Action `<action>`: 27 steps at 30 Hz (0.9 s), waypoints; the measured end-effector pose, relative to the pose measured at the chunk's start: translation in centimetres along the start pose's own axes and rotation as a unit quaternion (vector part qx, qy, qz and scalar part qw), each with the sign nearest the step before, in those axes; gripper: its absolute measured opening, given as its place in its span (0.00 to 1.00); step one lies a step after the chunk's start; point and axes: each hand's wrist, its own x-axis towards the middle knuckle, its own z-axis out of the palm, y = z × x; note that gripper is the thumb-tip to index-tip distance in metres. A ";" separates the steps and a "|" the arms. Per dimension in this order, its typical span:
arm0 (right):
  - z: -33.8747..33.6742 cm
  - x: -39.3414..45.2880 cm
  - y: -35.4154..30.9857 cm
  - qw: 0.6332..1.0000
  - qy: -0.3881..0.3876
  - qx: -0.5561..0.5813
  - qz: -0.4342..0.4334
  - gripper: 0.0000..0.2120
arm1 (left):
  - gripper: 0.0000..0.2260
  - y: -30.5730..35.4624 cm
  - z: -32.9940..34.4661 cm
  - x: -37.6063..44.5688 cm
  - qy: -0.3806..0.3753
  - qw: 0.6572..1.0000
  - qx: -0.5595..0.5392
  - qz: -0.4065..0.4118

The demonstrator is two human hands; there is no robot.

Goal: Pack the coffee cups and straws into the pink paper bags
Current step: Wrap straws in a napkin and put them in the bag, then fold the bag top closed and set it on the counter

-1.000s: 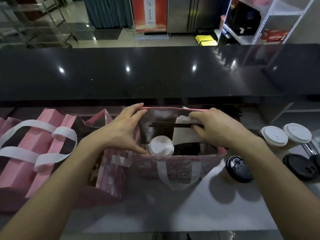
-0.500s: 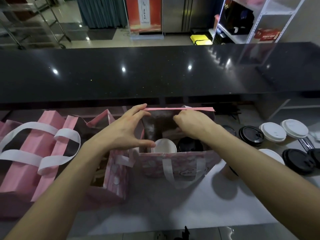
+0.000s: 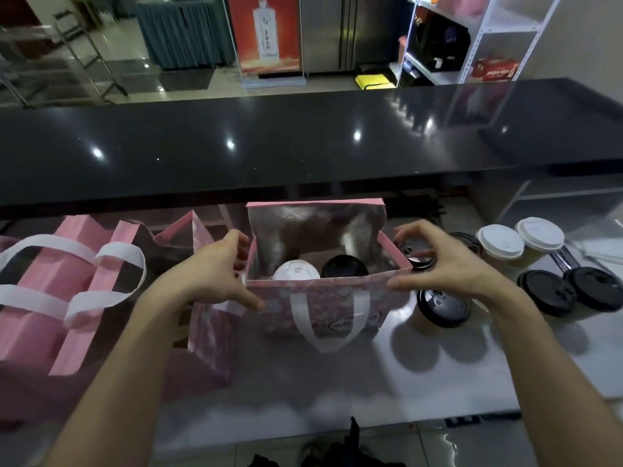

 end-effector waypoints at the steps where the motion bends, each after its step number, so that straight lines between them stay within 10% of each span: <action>1: 0.0 0.3 0.7 0.999 -0.031 -0.020 0.009 0.38 | 0.52 0.3 0.1 0.2 0.011 1.000 0.023 -0.011; 8: 0.2 4.0 2.5 0.997 -0.067 -0.041 -0.027 0.20 | 0.35 3.4 1.2 1.7 0.070 0.994 0.064 -0.047; 16: -1.2 5.3 4.4 0.991 -0.116 0.052 -0.035 0.39 | 0.20 0.4 5.2 1.2 0.140 0.963 -0.226 0.039; 27: -0.5 8.8 4.0 0.987 -0.129 0.084 -0.044 0.32 | 0.16 -2.6 6.3 4.6 0.126 0.918 -0.358 0.115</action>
